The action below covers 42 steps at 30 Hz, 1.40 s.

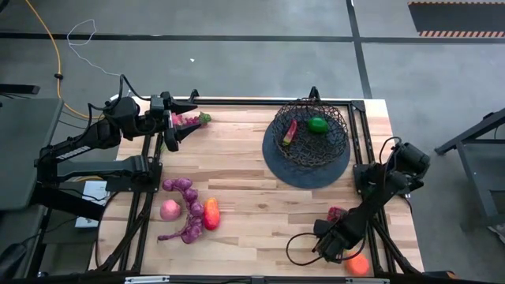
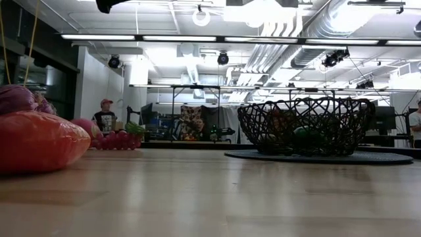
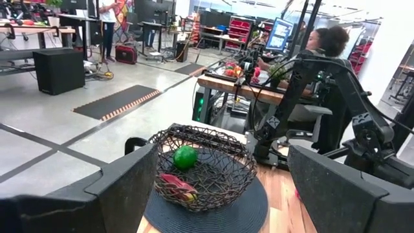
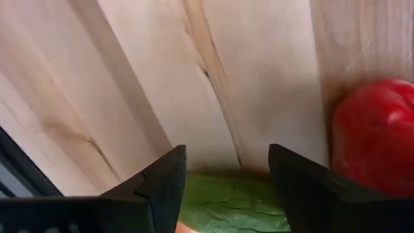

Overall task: Build produce basket
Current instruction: Put the cucumber into the wire basket

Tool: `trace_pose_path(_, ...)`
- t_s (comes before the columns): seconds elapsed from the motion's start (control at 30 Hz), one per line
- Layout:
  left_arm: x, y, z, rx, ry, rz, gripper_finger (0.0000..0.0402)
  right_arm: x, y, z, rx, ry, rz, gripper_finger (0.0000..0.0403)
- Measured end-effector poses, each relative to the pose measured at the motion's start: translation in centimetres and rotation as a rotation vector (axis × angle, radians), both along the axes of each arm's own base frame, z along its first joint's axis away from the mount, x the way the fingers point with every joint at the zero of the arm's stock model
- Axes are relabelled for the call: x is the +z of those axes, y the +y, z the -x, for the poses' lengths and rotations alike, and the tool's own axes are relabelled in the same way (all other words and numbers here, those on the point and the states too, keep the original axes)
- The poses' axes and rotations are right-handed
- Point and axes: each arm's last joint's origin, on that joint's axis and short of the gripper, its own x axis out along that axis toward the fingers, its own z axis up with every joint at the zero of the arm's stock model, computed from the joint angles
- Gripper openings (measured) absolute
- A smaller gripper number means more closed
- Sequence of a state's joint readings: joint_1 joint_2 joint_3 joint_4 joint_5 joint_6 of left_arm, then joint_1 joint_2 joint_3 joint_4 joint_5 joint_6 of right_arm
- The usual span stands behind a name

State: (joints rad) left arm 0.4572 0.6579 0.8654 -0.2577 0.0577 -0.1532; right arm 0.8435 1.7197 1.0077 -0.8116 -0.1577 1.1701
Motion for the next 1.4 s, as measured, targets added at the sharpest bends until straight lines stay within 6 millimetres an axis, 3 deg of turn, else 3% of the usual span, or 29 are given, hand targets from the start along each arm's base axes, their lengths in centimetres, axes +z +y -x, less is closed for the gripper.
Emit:
trace_pose_path(0.3, 0.0, 0.1, 0.0, 0.04, 0.001, -0.002, 0.0335, 4.6, 0.1, 0.4, 0.039, -0.071, -0.082, 0.0211)
trace_pose_path(0.37, 0.0, 0.1, 0.0, 0.04, 0.002, -0.002, 0.0335, 5.2, 0.1, 0.8, -0.106, -0.04, -0.101, 0.0211)
trace_pose_path(0.53, 0.0, 0.1, 0.1, 0.04, 0.002, -0.002, 0.0335, 5.4, 0.2, 2.0, -0.693, 0.187, -0.037, 0.0211)
trace_pose_path(0.63, 0.0, 0.1, 0.0, 0.04, 0.005, -0.01, 0.0335, 5.4, 0.7, 2.5, -0.931, 0.213, -0.012, 0.0211)
trace_pose_path(0.7, 0.0, 0.1, 0.0, 0.039, 0.008, -0.016, 0.0335, 5.4, 0.9, 2.7, -1.043, 0.204, 0.005, 0.0211)
trace_pose_path(0.93, 0.0, 0.1, 0.0, 0.039, 0.008, -0.016, 0.0335, 4.6, 0.5, 2.6, -1.107, 0.241, 0.096, 0.0211)
trace_pose_path(1.4, 0.0, 0.1, 0.0, 0.04, 0.001, -0.001, 0.0335, -0.2, -1.0, 3.6, -1.142, 0.32, 0.146, 0.0211)
